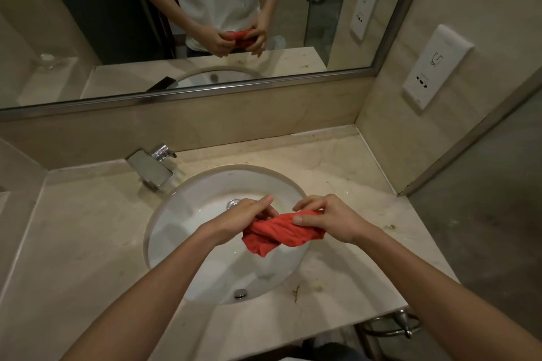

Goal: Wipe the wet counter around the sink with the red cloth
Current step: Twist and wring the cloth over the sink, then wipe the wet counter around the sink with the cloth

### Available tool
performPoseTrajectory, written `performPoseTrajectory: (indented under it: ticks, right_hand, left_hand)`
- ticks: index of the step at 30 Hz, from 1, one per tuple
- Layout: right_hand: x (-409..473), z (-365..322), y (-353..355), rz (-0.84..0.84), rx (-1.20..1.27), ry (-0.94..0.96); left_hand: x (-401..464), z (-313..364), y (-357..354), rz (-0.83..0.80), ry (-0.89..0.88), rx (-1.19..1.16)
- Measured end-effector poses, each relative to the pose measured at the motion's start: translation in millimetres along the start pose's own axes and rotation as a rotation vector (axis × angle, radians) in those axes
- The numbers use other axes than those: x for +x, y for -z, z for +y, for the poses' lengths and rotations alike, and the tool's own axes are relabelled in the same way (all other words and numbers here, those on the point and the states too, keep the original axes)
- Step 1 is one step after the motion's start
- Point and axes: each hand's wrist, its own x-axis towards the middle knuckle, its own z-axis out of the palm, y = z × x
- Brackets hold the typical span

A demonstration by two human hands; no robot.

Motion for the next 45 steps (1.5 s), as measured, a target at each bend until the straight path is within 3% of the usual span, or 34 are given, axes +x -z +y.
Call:
performPoseTrajectory:
  ticks: [7, 12, 18, 22, 26, 29, 32, 36, 38, 41, 43, 45]
  right_hand:
    - [-11, 9, 38, 0.062, -0.007, 0.097]
    - [-24, 29, 70, 0.056, 0.027, -0.094]
    - [-43, 65, 82, 0.025, 0.148, -0.307]
    - [-47, 86, 87, 0.173, 0.089, -0.230]
    - [-45, 113, 100, 0.169, -0.097, -0.306]
    - [-44, 141, 98, 0.382, -0.283, -0.345]
    - [-51, 156, 93, 0.598, -0.277, -0.198]
    - [-58, 166, 71, 0.530, -0.301, -0.125]
    - [-59, 169, 60, 0.532, -0.395, -0.092]
    - [-62, 164, 51, 0.627, -0.449, -0.037]
    - [-68, 155, 44, 0.673, -0.311, -0.039]
    - [-76, 149, 34, 0.612, -0.060, -0.084]
  left_hand:
    - [28, 36, -28, -0.071, -0.016, 0.043]
    - [55, 35, -59, -0.014, -0.079, -0.129]
    - [87, 32, -119, 0.311, -0.222, 0.033]
    - [109, 34, -138, 0.432, -0.204, 0.049]
    - [133, 16, -162, 0.366, 0.025, 0.175]
    - [144, -4, -174, 0.377, 0.109, 0.366]
    - [148, -12, -175, 0.430, 0.002, 0.382]
    - [140, -20, -175, 0.507, -0.170, 0.404]
    - [129, -19, -179, 0.549, -0.207, 0.331]
    - [114, -15, -190, 0.506, -0.105, -0.020]
    - [112, -13, -199, 0.434, 0.056, -0.249]
    - [112, -15, -206, 0.383, 0.153, -0.337]
